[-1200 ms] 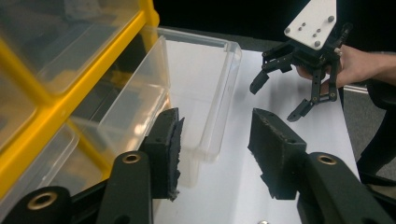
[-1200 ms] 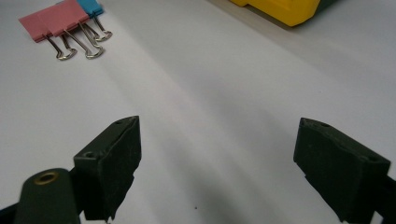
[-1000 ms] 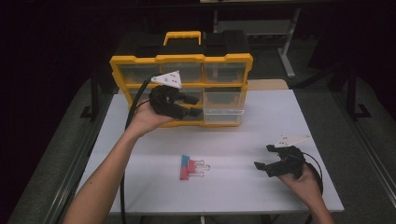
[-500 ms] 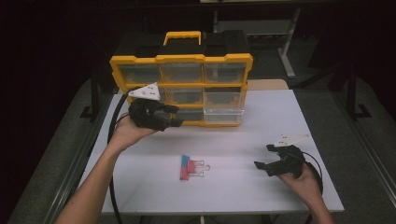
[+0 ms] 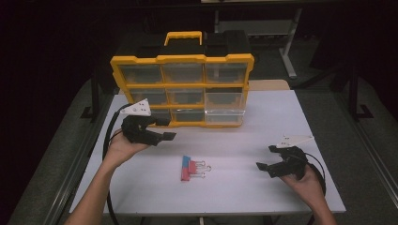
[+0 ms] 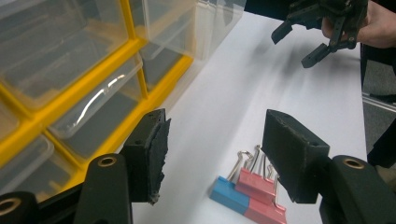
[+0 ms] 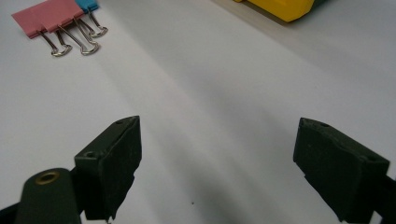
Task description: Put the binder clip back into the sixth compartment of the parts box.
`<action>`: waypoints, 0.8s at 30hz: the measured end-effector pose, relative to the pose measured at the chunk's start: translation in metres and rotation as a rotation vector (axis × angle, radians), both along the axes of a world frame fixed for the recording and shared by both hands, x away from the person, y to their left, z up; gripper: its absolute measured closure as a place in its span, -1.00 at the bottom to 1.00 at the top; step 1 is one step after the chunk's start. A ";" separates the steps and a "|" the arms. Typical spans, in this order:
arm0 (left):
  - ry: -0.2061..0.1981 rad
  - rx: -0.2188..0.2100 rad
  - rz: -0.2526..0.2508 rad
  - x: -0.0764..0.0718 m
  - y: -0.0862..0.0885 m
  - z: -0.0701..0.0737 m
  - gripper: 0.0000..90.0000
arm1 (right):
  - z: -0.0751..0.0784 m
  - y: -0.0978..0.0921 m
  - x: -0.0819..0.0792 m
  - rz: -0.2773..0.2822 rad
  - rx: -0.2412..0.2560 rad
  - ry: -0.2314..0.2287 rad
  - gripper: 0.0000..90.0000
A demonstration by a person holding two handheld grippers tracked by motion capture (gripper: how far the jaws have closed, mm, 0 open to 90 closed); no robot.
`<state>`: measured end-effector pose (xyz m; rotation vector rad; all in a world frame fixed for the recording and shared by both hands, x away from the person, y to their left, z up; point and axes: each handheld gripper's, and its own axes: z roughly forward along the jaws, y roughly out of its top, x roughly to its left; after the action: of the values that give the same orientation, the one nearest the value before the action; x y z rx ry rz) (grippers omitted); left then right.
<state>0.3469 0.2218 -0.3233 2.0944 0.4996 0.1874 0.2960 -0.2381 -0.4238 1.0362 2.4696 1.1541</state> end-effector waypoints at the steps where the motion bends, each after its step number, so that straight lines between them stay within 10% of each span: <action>1: 0.000 0.002 0.005 -0.001 0.001 -0.001 -0.11 | 0.000 0.000 0.000 -0.003 0.001 0.008 -0.68; 24: 0.006 0.007 0.134 -0.036 0.020 -0.044 -0.17 | 0.003 -0.003 -0.003 0.008 -0.017 -0.007 -0.69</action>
<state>0.3111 0.2415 -0.3673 2.0694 0.6438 0.2604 0.2927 -0.2408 -0.4208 1.0167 2.4757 1.1348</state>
